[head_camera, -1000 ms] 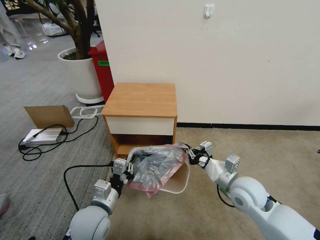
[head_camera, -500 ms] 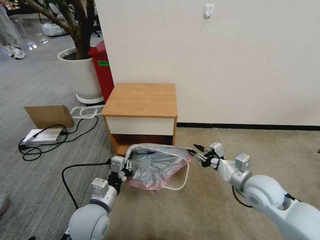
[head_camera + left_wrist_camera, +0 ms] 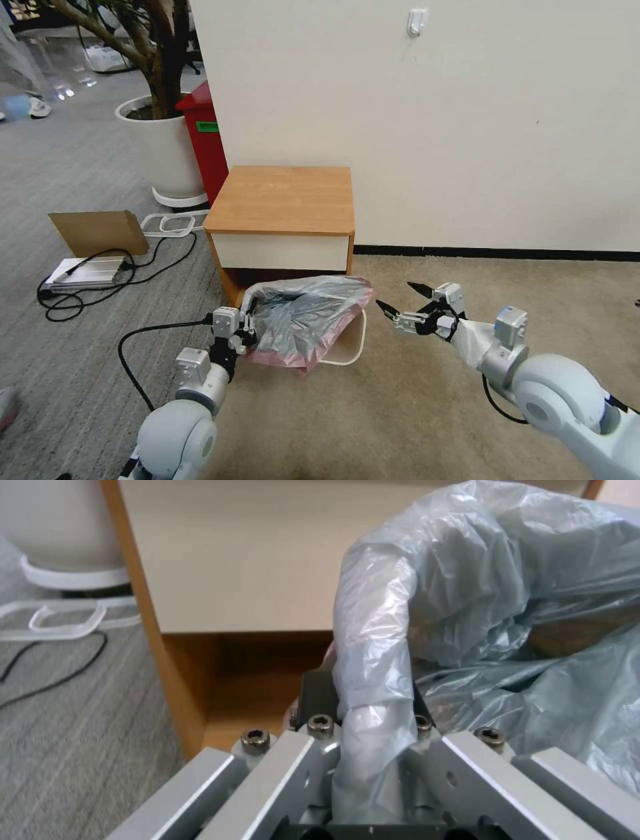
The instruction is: Pick up the garbage bag from the table and place it over the trash can.
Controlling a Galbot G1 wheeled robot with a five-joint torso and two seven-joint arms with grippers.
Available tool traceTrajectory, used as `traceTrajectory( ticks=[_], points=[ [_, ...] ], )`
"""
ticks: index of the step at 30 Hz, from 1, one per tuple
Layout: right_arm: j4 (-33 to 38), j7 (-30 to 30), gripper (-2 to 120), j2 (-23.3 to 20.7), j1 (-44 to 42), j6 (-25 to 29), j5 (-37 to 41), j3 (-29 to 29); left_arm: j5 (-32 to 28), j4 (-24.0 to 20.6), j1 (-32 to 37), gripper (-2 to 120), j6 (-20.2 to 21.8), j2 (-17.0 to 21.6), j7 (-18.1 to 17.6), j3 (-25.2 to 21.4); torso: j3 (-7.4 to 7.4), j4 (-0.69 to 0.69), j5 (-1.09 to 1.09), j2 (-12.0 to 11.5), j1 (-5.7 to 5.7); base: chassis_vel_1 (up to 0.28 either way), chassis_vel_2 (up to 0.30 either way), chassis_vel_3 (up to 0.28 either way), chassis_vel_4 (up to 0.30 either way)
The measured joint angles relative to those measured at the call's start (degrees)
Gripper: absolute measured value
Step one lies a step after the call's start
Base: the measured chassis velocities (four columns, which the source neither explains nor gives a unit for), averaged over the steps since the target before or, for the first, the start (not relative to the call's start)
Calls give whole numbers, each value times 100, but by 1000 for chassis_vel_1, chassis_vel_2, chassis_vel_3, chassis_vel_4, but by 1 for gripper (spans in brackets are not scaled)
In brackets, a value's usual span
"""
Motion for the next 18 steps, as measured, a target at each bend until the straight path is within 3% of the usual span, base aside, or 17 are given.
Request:
traceTrajectory(
  ticks=[1,2,4,9,18],
  points=[
    [0,0,100,0,0,0,0,0,0,0,0,4,0,0,0,0,0,0,0,0,0,0,0,0,0],
    [246,254,100,336,-196,31,465,-81,-137,28,-43,4,-2,-15,-51,-5,0,0,2,0,0,0,0,0,0],
    [394,397,100,634,-401,31,663,-295,-218,32,-86,4,-7,-22,-75,-4,0,-1,2,0,0,0,0,0,0],
    [283,441,100,1195,-597,13,340,-880,-255,-26,-121,3,-12,-19,-75,50,0,-1,2,0,0,0,0,0,0],
    [-136,546,100,1603,-306,-57,-34,-1420,-145,-107,-18,3,-84,-27,13,118,0,0,2,0,0,0,0,0,0]
  ],
)
